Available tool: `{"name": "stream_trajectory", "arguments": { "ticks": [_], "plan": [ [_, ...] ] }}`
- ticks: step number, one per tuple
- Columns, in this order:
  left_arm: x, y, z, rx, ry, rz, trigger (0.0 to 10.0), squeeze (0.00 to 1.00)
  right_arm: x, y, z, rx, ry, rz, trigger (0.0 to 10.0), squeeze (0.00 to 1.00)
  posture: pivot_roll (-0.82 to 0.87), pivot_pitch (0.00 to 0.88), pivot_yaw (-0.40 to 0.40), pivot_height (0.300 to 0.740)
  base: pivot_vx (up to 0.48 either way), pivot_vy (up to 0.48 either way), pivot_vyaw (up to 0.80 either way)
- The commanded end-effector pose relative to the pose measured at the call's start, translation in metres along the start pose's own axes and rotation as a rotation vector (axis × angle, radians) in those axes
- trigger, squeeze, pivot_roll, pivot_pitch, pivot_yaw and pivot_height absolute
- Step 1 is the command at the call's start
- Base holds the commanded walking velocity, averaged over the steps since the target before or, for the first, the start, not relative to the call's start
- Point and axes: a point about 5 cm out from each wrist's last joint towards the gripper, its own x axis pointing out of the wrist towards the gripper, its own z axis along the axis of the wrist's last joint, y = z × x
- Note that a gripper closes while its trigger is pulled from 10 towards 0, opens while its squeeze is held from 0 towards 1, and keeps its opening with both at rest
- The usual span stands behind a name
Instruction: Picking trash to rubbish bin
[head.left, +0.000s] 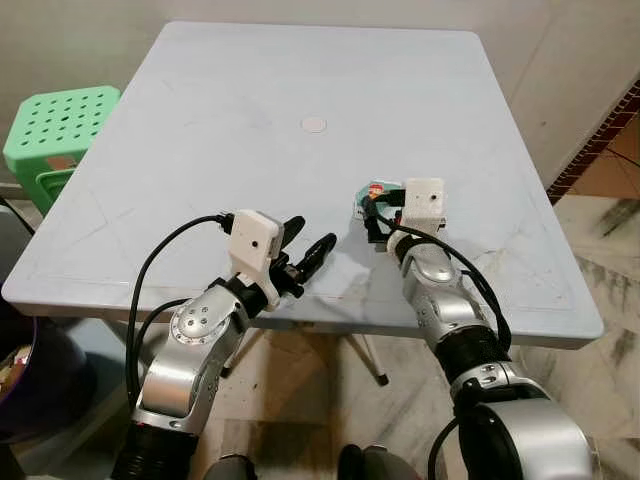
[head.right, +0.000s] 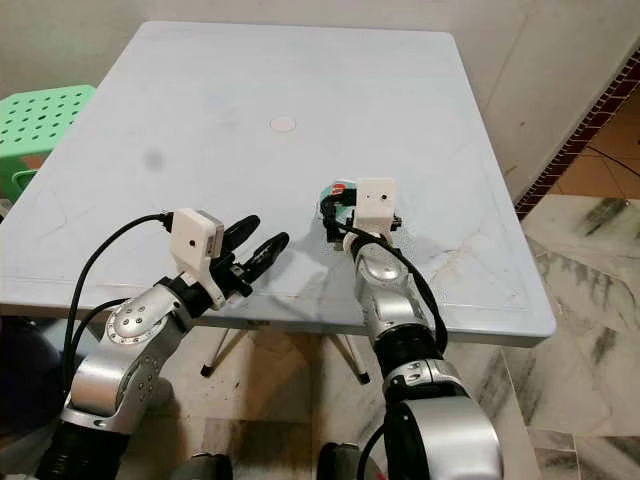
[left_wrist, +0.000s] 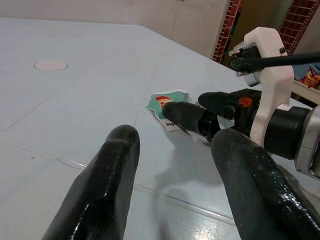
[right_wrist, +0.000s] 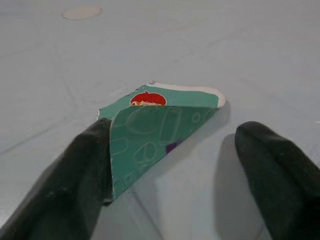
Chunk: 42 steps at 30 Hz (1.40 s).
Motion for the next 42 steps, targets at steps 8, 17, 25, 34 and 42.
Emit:
{"name": "stream_trajectory", "arguments": {
  "ticks": [8, 17, 25, 34, 42],
  "plan": [
    [0.003, -0.003, 0.002, 0.026, -0.007, -0.004, 10.0, 0.0, -0.012, -0.012, -0.016, -0.046, 0.015, -0.057, 0.0, 0.0, 0.02, 0.208, -0.048, 0.715, 0.0, 0.0, 0.0],
    [0.005, -0.001, 0.002, 0.032, -0.011, 0.005, 10.0, 0.0, -0.017, -0.019, -0.02, -0.044, 0.017, -0.089, 0.0, 0.0, 0.01, 0.214, -0.046, 0.715, 0.0, 0.0, 0.0],
    [0.006, 0.003, 0.004, 0.056, -0.021, 0.028, 10.0, 0.0, -0.022, -0.023, -0.018, -0.073, -0.022, -0.088, 0.0, 0.0, 0.01, 0.207, -0.049, 0.715, 0.0, 0.0, 0.0],
    [0.005, 0.007, 0.005, 0.066, -0.026, 0.051, 10.0, 0.0, -0.035, -0.035, -0.017, -0.104, -0.065, -0.103, 0.0, 0.0, 0.03, 0.196, -0.048, 0.715, 0.0, 0.0, 0.0],
    [0.009, 0.01, 0.008, 0.071, -0.04, 0.066, 10.0, 0.0, -0.052, -0.044, -0.008, -0.156, -0.172, -0.113, 0.0, 0.0, 0.03, 0.165, -0.034, 0.715, 0.0, 0.0, 0.0]
  ]
}}
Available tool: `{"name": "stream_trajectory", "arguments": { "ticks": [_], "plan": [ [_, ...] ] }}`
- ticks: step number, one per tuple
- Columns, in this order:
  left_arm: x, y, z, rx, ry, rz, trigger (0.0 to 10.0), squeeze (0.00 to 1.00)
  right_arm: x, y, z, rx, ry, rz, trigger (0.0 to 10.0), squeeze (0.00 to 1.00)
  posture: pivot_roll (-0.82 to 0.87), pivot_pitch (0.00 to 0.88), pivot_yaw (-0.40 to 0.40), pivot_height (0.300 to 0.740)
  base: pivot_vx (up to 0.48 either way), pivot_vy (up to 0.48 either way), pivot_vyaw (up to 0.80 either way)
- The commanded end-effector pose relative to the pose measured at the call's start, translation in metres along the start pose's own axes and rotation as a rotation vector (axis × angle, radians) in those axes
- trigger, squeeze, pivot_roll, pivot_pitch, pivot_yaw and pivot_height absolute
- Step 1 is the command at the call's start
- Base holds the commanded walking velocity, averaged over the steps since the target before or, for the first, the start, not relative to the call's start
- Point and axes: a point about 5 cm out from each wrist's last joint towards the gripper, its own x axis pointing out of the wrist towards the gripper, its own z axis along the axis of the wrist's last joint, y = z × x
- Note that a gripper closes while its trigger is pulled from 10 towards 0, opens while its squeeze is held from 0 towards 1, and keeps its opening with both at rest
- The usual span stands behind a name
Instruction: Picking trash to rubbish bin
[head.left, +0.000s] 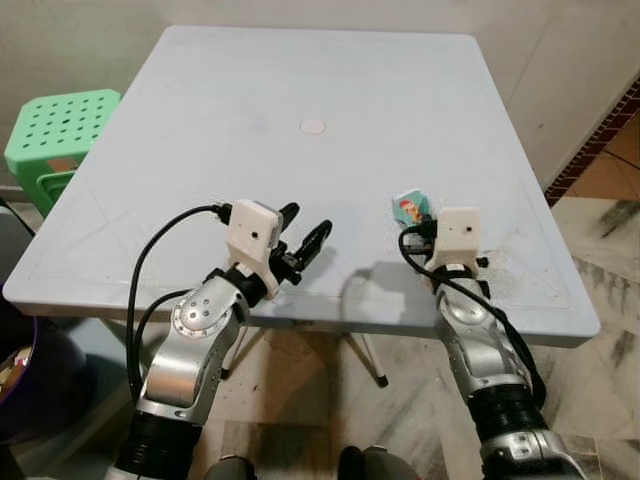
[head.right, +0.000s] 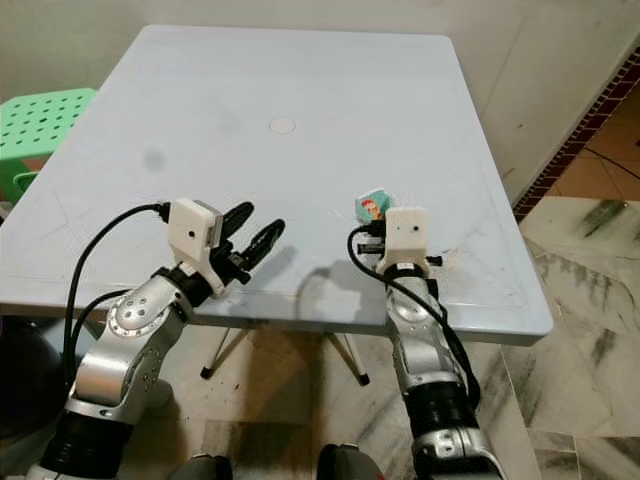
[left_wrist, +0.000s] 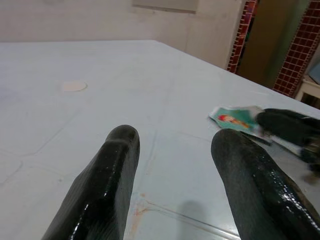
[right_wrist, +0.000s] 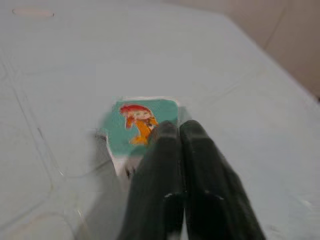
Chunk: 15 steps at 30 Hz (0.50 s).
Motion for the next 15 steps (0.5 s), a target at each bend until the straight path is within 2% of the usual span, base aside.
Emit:
{"name": "stream_trajectory", "arguments": {
  "ticks": [1, 6, 10, 15],
  "plan": [
    [0.002, 0.001, 0.001, 0.009, -0.005, 0.006, 10.0, 0.0, -0.002, -0.001, 0.008, -0.003, -0.052, 0.015, 0.0, 0.0, 0.03, 0.165, -0.034, 0.715, 0.0, 0.0, 0.0],
    [0.007, 0.005, 0.003, 0.005, -0.016, 0.042, 10.0, 0.0, -0.006, -0.007, 0.018, 0.002, -0.109, 0.012, 0.0, 0.0, 0.03, 0.136, -0.024, 0.715, 0.0, 0.0, 0.0],
    [0.011, 0.012, 0.003, 0.013, -0.024, 0.125, 10.0, 0.0, -0.009, -0.011, 0.034, 0.014, -0.184, 0.012, 0.0, 0.0, 0.03, 0.109, -0.017, 0.715, 0.0, 0.0, 0.0],
    [0.014, 0.022, 0.003, 0.007, -0.027, 0.206, 10.0, 0.0, -0.01, -0.015, 0.043, 0.026, -0.221, -0.006, 0.0, 0.0, 0.04, 0.075, -0.013, 0.715, 0.0, 0.0, 0.0]
  ]
}}
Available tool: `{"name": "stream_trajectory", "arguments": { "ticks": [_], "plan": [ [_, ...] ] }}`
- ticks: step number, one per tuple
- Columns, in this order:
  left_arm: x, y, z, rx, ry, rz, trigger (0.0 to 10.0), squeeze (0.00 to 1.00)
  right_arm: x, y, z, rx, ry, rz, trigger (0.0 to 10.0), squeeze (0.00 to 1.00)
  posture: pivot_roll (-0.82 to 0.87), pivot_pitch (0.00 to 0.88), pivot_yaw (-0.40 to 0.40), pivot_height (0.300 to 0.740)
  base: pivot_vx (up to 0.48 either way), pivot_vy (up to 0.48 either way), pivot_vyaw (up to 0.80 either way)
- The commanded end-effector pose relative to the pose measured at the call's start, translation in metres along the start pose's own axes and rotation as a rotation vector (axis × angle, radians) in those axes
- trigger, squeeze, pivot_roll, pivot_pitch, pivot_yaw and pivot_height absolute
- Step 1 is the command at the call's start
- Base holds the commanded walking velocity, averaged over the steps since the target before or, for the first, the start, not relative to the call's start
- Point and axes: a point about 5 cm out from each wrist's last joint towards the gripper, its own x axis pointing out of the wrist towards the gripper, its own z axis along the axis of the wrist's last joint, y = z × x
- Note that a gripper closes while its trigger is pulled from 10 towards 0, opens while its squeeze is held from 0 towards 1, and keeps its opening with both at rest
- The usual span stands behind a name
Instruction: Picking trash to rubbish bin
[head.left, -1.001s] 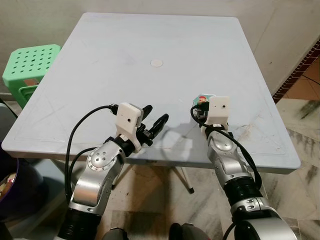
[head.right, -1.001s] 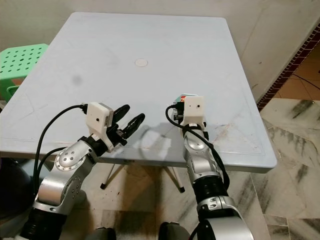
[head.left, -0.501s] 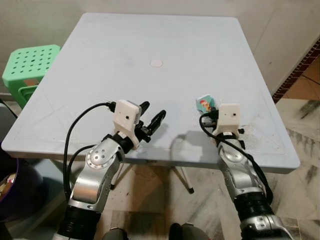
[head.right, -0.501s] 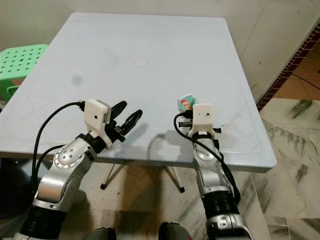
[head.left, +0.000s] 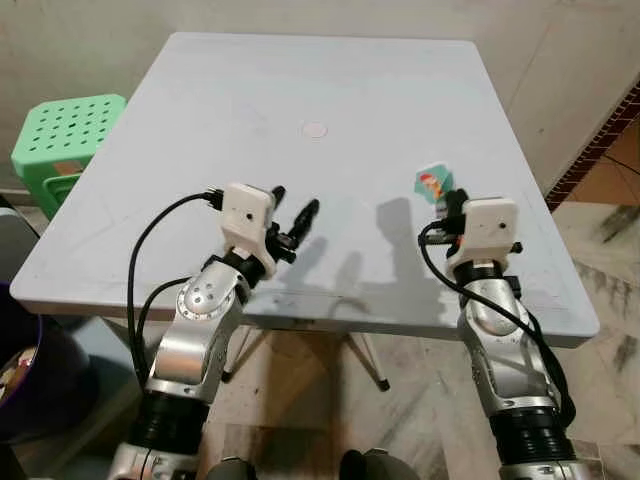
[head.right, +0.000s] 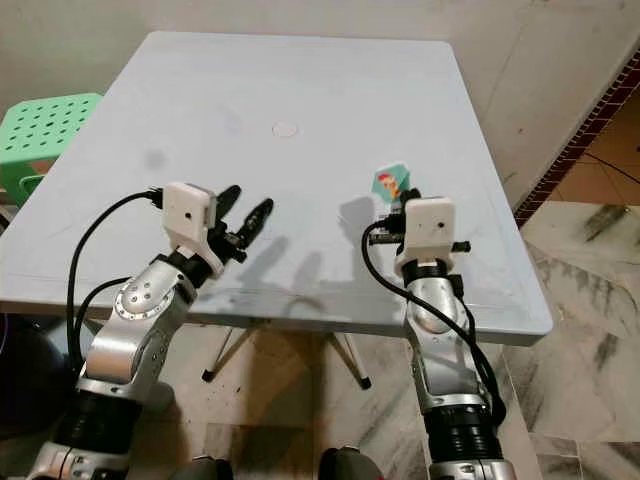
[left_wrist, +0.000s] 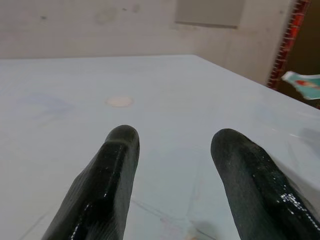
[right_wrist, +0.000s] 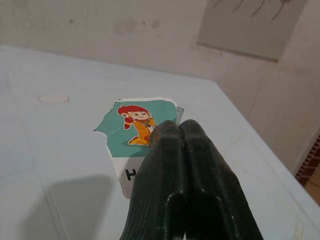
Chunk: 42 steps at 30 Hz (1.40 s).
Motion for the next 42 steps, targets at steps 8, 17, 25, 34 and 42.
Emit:
{"name": "stream_trajectory", "arguments": {
  "ticks": [8, 17, 25, 34, 42],
  "plan": [
    [0.003, 0.022, 0.002, 0.011, -0.015, 0.178, 10.0, 0.0, -0.013, -0.005, 0.012, 0.122, -0.113, 0.06, 10.0, 0.0, 0.05, 0.033, -0.016, 0.715, 0.0, 0.0, 0.0],
    [-0.007, 0.032, -0.002, -0.079, -0.043, 0.246, 10.0, 0.0, -0.021, 0.001, -0.002, 0.142, -0.041, 0.134, 10.0, 0.0, 0.06, 0.0, -0.013, 0.715, 0.0, 0.0, 0.0],
    [-0.003, 0.032, -0.002, -0.09, -0.038, 0.232, 10.0, 0.0, -0.017, -0.004, -0.007, 0.146, -0.011, 0.125, 10.0, 0.0, 0.06, 0.0, -0.012, 0.715, 0.0, 0.0, 0.2],
    [-0.002, 0.038, -0.003, -0.065, -0.03, 0.241, 10.0, 0.0, -0.016, -0.006, -0.012, 0.15, 0.013, 0.12, 10.0, 0.0, 0.06, 0.0, -0.008, 0.715, 0.0, 0.0, 0.8],
    [-0.002, 0.039, -0.007, -0.069, -0.01, 0.246, 10.0, 0.0, -0.017, -0.006, -0.014, 0.145, 0.024, 0.123, 10.0, 0.0, 0.07, 0.0, -0.007, 0.715, 0.0, 0.0, 0.8]
  ]
}}
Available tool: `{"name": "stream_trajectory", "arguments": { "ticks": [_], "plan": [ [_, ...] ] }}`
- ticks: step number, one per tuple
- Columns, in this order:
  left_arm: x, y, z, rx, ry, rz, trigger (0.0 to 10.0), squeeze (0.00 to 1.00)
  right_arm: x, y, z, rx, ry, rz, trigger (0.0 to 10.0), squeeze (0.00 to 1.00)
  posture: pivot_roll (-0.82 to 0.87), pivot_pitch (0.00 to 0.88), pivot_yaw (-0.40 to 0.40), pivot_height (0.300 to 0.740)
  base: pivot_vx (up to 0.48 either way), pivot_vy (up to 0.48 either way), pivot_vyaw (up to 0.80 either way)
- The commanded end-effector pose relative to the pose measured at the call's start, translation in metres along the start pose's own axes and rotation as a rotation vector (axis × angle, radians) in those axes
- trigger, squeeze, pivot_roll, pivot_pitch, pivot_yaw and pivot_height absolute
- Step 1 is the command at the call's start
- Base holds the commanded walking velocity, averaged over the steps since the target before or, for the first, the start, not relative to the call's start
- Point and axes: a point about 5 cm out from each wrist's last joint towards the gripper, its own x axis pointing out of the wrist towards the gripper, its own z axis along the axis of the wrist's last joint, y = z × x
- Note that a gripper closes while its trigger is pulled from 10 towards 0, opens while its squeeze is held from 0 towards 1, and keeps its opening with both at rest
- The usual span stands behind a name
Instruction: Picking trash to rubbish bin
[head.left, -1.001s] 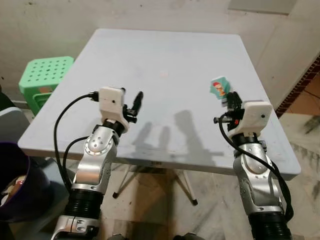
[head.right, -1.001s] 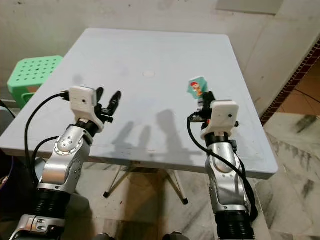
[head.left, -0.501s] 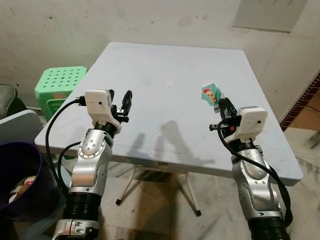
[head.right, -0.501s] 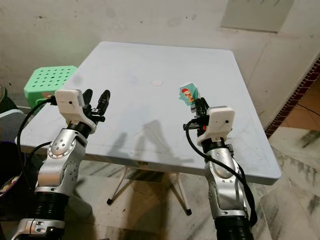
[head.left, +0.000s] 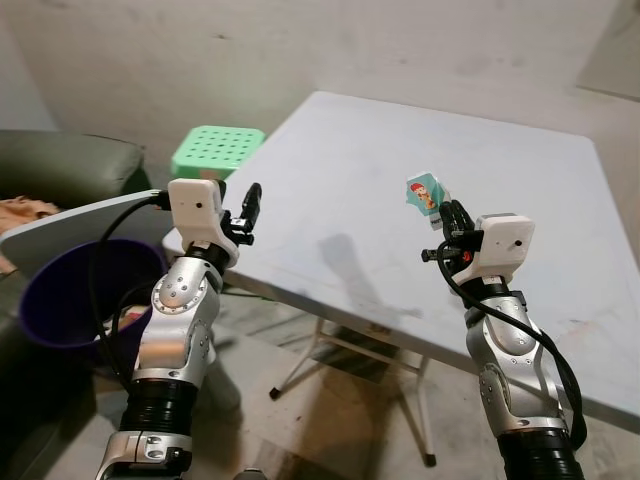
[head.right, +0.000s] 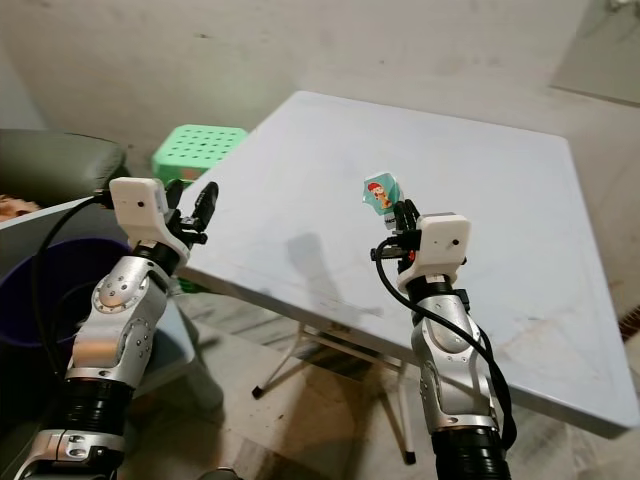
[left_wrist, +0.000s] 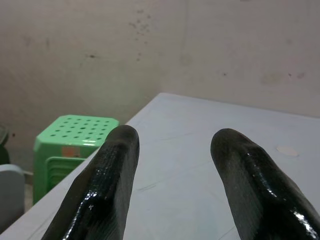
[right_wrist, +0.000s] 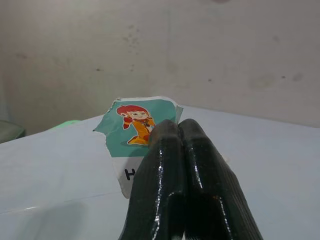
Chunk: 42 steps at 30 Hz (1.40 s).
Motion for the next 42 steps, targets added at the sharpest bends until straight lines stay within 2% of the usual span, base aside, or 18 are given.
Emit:
{"name": "stream_trajectory", "arguments": {
  "ticks": [1, 10, 20, 27, 38, 39, 42],
  "plan": [
    [0.003, 0.0, 0.004, 0.013, -0.009, 0.001, 10.0, 0.0, 0.001, -0.002, 0.0, -0.003, 0.005, 0.003, 10.0, 0.0, 0.07, 0.0, -0.01, 0.715, 0.0, 0.0, 0.8],
    [0.003, 0.003, 0.0, 0.02, 0.017, 0.02, 10.0, 0.0, 0.002, -0.006, 0.0, -0.018, 0.013, 0.006, 10.0, 0.0, 0.07, 0.0, -0.022, 0.715, 0.0, 0.261, 0.8],
    [0.003, 0.005, -0.002, 0.015, 0.031, 0.066, 10.0, 0.0, 0.003, -0.009, 0.001, -0.028, 0.021, 0.004, 10.0, 0.0, 0.07, 0.0, -0.035, 0.715, 0.0, 0.0, 0.8],
    [0.005, 0.004, -0.002, 0.093, 0.023, 0.096, 10.0, 0.0, 0.004, -0.008, 0.003, -0.036, 0.022, 0.018, 10.0, 0.0, 0.07, 0.0, -0.043, 0.715, 0.0, 0.0, 0.8],
    [0.001, 0.001, -0.006, 0.14, 0.016, 0.103, 10.0, 0.0, 0.004, -0.011, 0.001, -0.045, 0.041, 0.03, 10.0, 0.0, 0.07, 0.0, -0.049, 0.715, 0.0, 0.0, 0.8],
    [0.001, 0.0, -0.005, 0.162, 0.004, 0.095, 10.0, 0.0, 0.004, -0.01, 0.001, -0.036, 0.045, 0.034, 10.0, 0.0, 0.08, 0.0, -0.049, 0.715, 0.0, 0.0, 0.8],
    [0.002, 0.0, -0.007, 0.14, 0.031, 0.076, 10.0, 0.0, 0.004, -0.007, 0.0, 0.01, 0.035, 0.038, 10.0, 0.0, 0.08, 0.002, -0.048, 0.715, 0.0, 0.0, 0.35]
  ]
}}
